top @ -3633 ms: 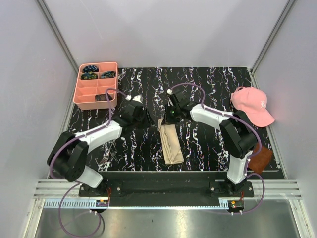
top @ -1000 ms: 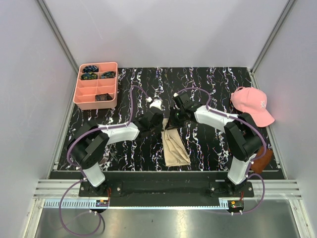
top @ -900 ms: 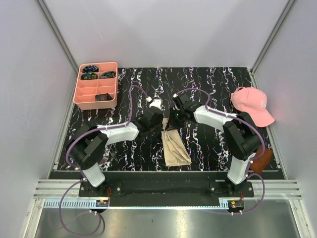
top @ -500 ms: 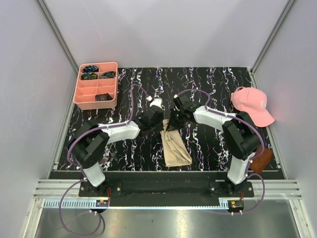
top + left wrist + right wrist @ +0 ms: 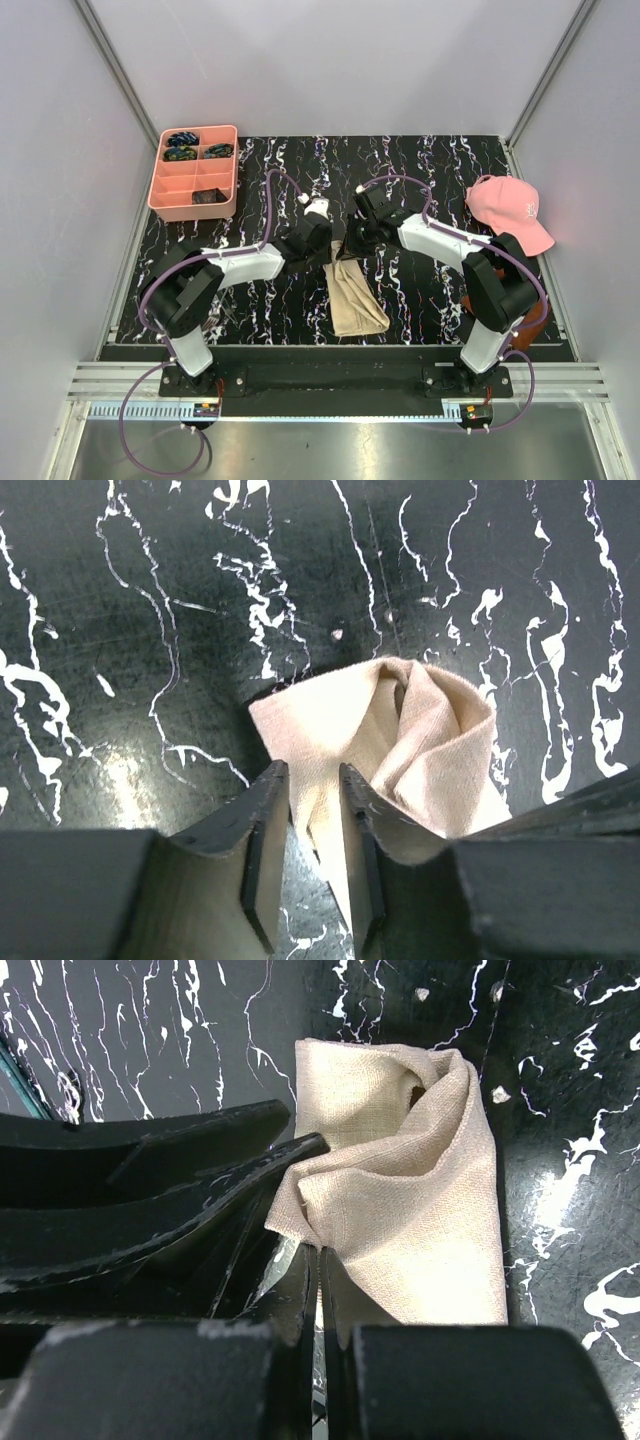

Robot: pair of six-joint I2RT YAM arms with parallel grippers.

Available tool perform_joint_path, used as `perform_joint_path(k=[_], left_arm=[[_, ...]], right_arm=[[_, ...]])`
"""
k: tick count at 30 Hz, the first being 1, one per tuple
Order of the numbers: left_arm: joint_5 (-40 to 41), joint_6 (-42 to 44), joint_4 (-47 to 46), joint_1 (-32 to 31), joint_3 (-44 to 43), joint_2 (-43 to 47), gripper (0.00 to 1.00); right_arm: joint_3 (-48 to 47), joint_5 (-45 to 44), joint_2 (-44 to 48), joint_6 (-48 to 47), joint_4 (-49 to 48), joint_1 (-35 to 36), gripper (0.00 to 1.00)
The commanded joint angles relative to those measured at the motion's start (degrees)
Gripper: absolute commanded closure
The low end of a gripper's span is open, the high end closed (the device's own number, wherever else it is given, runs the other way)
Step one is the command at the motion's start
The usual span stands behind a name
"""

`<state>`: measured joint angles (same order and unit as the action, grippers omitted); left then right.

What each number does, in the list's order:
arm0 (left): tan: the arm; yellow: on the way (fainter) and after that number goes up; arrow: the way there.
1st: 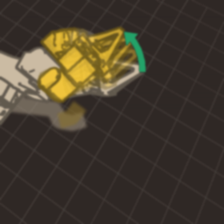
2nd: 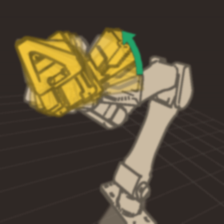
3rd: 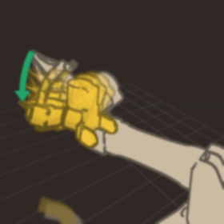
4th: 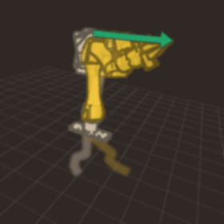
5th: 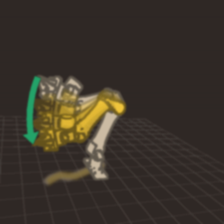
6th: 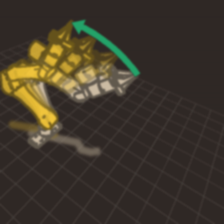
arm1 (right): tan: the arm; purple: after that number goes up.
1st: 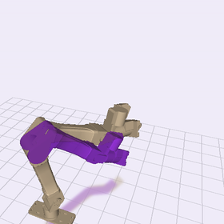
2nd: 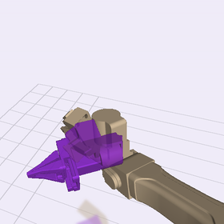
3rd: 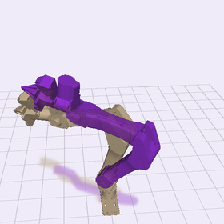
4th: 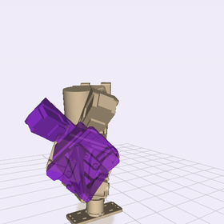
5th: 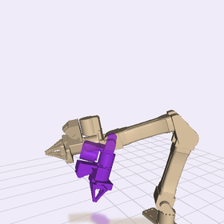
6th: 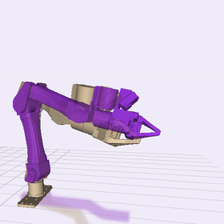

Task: Fold the napkin into a case and place the utensils inside
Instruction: Stuff the top corner of the smaller-rectangle-folded napkin into the folded napkin.

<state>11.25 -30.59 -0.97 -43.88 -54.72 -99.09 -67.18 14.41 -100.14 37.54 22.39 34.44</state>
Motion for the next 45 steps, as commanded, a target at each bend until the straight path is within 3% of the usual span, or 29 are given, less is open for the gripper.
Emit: perform_joint_path(k=[1, 7, 13, 28, 37, 41, 45], left_arm=[[1.1, 0.7, -2.5, -0.2, -2.6, -1.5, 0.69], [2.2, 0.9, -2.2, -0.2, -3.5, -3.1, 0.68], [3.3, 0.8, -2.2, -0.2, -3.7, -1.5, 0.81], [0.4, -0.2, -5.3, -0.2, 0.5, 3.2, 0.98], [-1.8, -1.0, -8.3, -0.2, 3.3, 4.9, 1.00], [-2.4, -1.6, -9.2, -0.2, 4.2, 5.2, 1.00], [-2.8, -2.2, -9.5, -0.2, 4.6, 4.1, 1.00]], right_arm=[[-0.9, -0.3, 1.1, 0.6, -0.3, -0.2, 1.00], [-1.2, 0.2, 0.5, 0.8, -0.4, -0.2, 1.00], [-1.2, 0.9, -0.8, 0.6, -0.3, -0.2, 1.00], [-5.6, 2.5, -6.6, 0.0, 0.8, -0.2, 1.00], [-10.2, 2.1, -11.2, 4.7, 1.2, -0.2, 1.00], [-10.4, -2.2, -10.9, 8.9, 1.3, -0.6, 1.00], [-10.0, 0.3, -11.3, 12.6, -2.8, -1.2, 1.00]])
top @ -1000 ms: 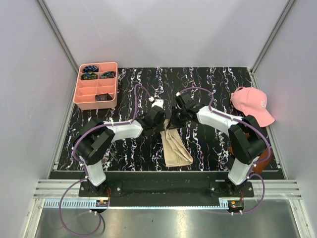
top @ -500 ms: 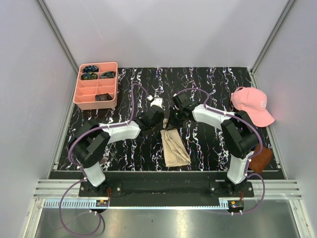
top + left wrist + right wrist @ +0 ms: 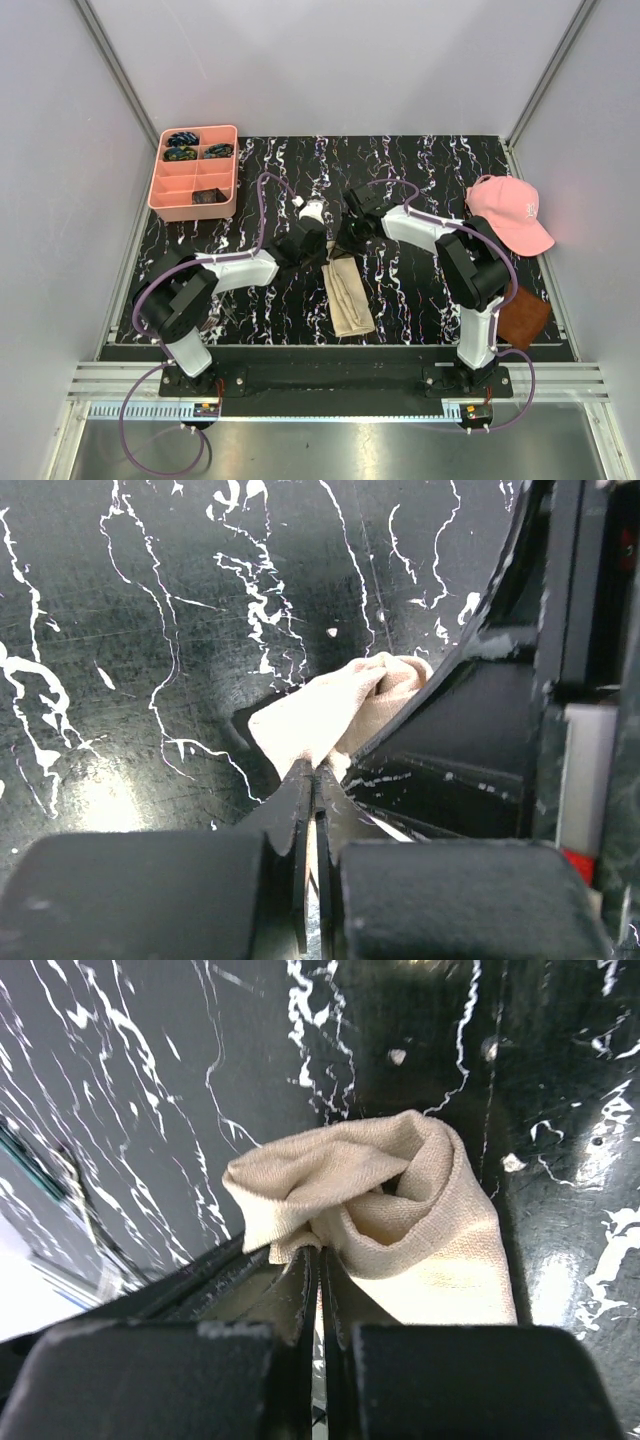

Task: Fold the napkin into a case and place the utensils inside
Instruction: Stuff the top corner of the smaller-rectangle-folded napkin into the folded napkin.

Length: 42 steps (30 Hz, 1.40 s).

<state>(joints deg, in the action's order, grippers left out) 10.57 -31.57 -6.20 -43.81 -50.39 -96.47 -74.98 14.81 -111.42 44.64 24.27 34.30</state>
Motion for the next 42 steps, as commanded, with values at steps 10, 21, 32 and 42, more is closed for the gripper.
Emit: perform_joint_path(k=[10, 21, 32, 42], left_arm=[[-1.9, -0.3, -3.5, 0.1, 0.3, 2.5, 1.00], [-5.0, -0.2, -0.7, 2.4, -2.7, 1.6, 1.00], [-5.6, -3.3, 1.1, 3.2, -1.9, 0.7, 1.00], [-3.1, -0.8, 8.1, 4.4, -6.2, -0.5, 0.88]], right_arm=[[3.3, 0.7, -0.9, 9.4, -14.0, -2.1, 1.00], [2.9, -2.5, -4.2, -3.9, -15.9, 2.7, 1.00], [-3.0, -2.3, -3.5, -9.0, -16.0, 2.9, 1.00], [1.1, 1.3, -2.3, -11.1, -14.9, 2.8, 0.77]])
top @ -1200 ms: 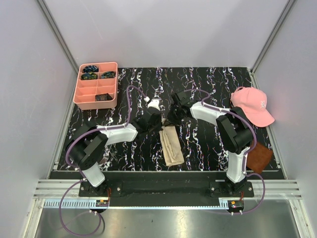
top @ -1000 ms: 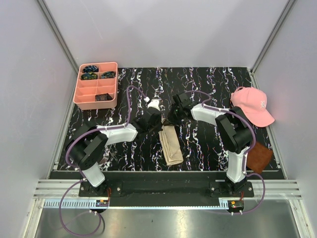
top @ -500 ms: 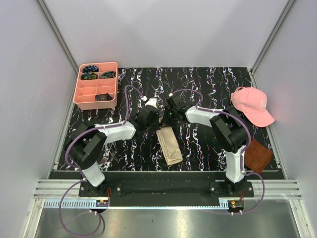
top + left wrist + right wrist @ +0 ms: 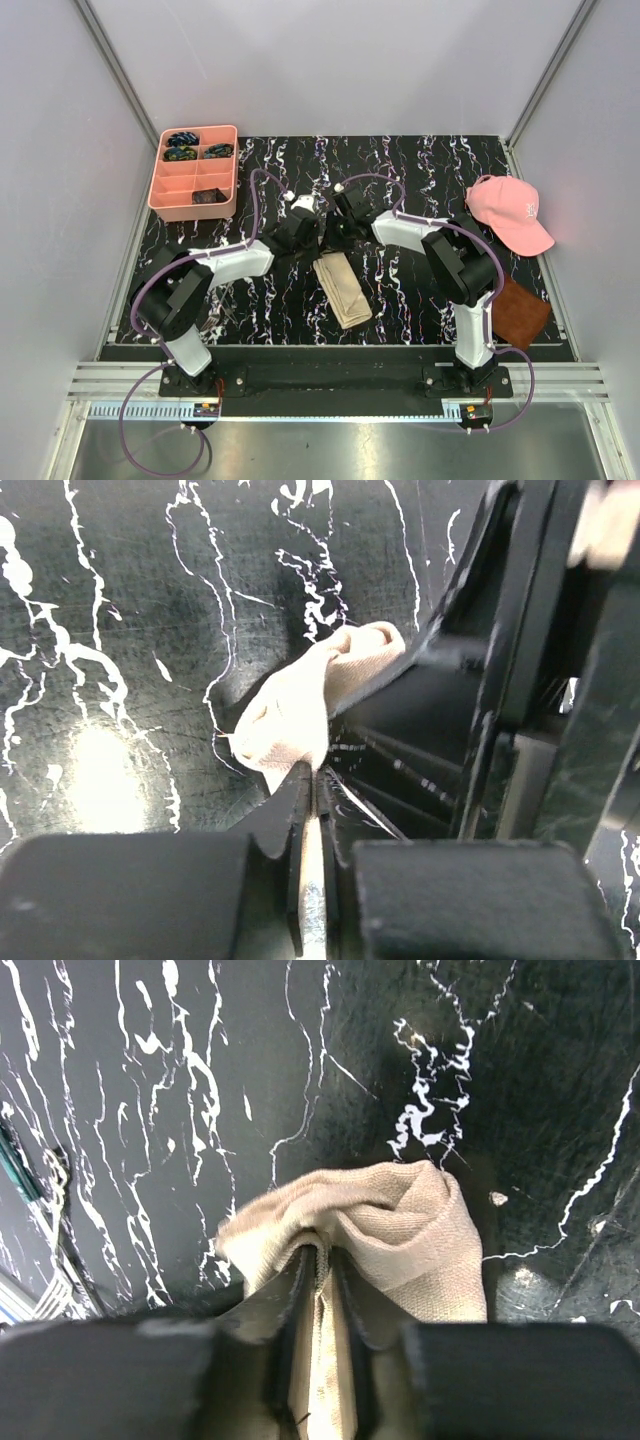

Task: Fold the napkin into a case and place the utensils inside
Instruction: Stuff the top corner of the smaller-rectangle-folded napkin into the folded napkin.

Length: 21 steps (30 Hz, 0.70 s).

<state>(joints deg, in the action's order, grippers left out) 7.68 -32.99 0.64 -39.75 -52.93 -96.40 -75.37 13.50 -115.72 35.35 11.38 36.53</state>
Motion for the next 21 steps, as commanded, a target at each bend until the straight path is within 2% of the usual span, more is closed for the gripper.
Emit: perform_joint_path(k=[1, 4, 13, 19, 21], left_arm=[[0.3, 0.6, 1.8, 0.4, -4.5, -0.6, 0.85], [0.9, 0.8, 2.9, 0.5, -5.2, -0.4, 0.76], [2.7, 1.0, 7.0, 0.8, -8.4, -2.6, 0.74], [4.1, 1.2, 9.9, 1.1, -11.4, -5.6, 0.79], [4.2, 1.1, 10.0, 1.2, -11.5, -5.9, 0.83]], right_arm=[[1.6, 2.7, 2.2, -1.8, -2.0, 0.4, 0.77], [2.4, 2.4, 3.7, -1.9, -1.8, 0.4, 0.74], [2.5, 2.9, 4.1, -2.8, -1.7, 0.1, 0.70], [1.4, 3.7, 2.9, -3.3, -1.7, 0.0, 0.88], [1.4, 4.0, 2.9, -3.4, -1.9, 0.1, 0.89]])
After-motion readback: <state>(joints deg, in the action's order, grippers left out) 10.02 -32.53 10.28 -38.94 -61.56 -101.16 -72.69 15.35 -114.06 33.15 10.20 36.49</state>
